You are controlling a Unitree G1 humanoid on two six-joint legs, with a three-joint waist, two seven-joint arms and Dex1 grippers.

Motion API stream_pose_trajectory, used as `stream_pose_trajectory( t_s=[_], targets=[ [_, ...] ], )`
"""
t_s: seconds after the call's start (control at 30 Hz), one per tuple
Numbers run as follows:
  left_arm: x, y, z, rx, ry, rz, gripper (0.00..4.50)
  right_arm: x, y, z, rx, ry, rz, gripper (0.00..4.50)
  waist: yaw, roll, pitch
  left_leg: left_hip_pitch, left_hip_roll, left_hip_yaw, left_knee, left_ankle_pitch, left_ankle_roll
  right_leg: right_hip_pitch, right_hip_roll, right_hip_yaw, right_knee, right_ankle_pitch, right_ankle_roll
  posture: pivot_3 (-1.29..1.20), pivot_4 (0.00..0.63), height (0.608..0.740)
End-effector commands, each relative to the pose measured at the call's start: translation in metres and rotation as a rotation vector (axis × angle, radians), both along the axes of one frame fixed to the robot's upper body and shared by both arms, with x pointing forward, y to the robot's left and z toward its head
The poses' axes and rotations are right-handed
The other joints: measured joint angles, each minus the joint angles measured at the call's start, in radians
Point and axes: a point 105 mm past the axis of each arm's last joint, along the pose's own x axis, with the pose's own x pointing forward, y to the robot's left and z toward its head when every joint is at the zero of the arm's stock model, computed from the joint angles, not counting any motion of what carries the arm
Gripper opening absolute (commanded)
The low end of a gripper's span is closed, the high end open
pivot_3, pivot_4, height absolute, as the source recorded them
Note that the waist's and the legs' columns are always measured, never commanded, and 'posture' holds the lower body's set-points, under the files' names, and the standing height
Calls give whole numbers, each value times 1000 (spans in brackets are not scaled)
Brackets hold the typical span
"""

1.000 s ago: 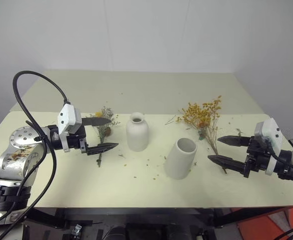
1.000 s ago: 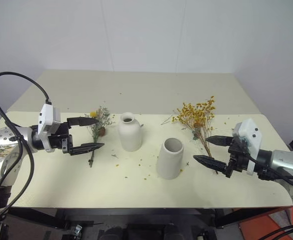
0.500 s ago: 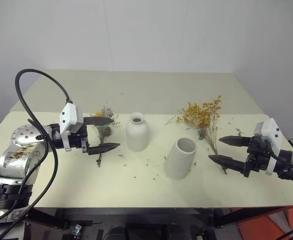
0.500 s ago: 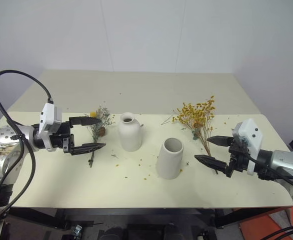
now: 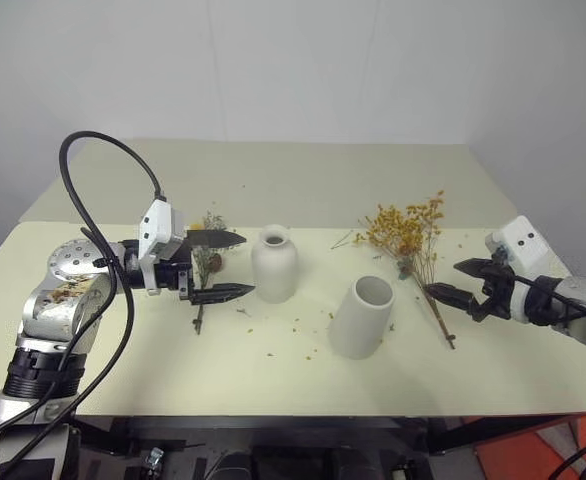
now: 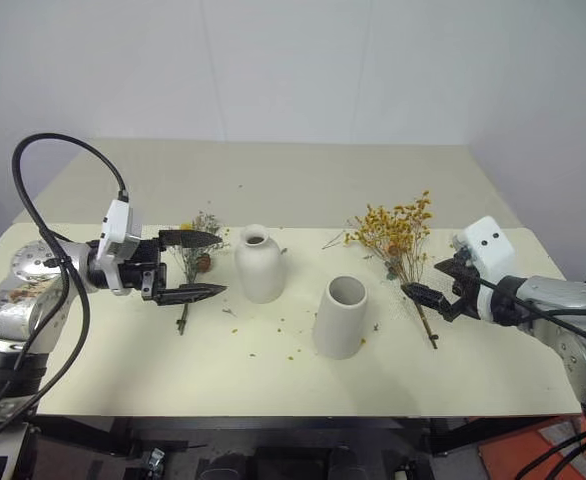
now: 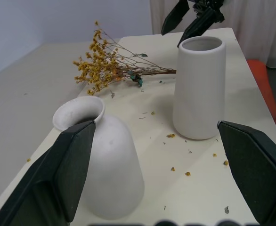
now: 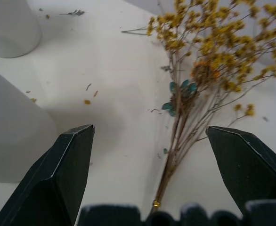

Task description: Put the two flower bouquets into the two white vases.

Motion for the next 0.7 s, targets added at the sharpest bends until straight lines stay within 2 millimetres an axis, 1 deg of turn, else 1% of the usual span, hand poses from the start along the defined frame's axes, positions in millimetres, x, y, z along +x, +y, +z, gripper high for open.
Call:
stream_pose_trajectory(
  t_s=[0.03, 0.2, 0.3, 0.4, 0.47, 0.57, 0.6, 0.7],
  targets=[
    [3, -9, 16, 2, -74, -29, 4500, 4, 1, 16, 2, -50, -11, 4454, 1, 0, 0, 0, -1, 0, 0, 0, 0, 0, 0, 0, 0, 0, 0, 0, 150, 740],
    [4, -14, 19, -3, -83, -59, 4500, 9, 3, 17, 3, -57, -8, 4454, -2, 0, 0, 1, 0, 0, 0, 0, 0, 1, 0, 0, 0, 0, 1, 0, 150, 740],
    [12, -14, 17, 26, -83, -21, 4500, 11, 6, 22, 7, -78, 3, 4454, -5, 0, 0, 1, 0, 0, 0, 0, 0, 0, 0, 0, 0, 0, 1, 0, 150, 740],
    [48, 3, 11, 165, -17, 275, 4500, 13, 12, 37, 15, -135, 21, 4454, -4, 0, 0, 1, 0, 0, 0, 0, 0, 0, 0, 0, 1, 0, 1, 0, 150, 740],
    [64, 16, 13, 198, 50, 433, 4500, 13, 14, 44, 23, -158, 34, 4454, -4, 0, 0, 1, 0, 0, 0, 0, 0, 0, 0, 0, 1, 0, 1, 0, 150, 740],
    [71, 31, 20, 195, 225, 610, 4500, 11, 18, 51, 19, -178, 66, 4454, -5, 0, 0, 0, 0, -1, 0, 0, 0, -1, 0, 0, 0, 0, 1, 0, 150, 740],
    [72, 34, 22, 188, 251, 660, 4500, 8, 20, 52, 28, -174, 94, 4454, -5, 0, 0, -1, 0, -1, 0, 0, 0, -1, 0, 0, 0, 0, 1, 0, 150, 740],
    [67, 51, 28, 231, 330, 790, 4500, 1, 27, 57, 0, -174, 194, 4454, -8, 0, 0, -3, -1, -1, 0, 0, 1, -3, 0, 0, 0, 0, 1, 0, 150, 740]
  ],
)
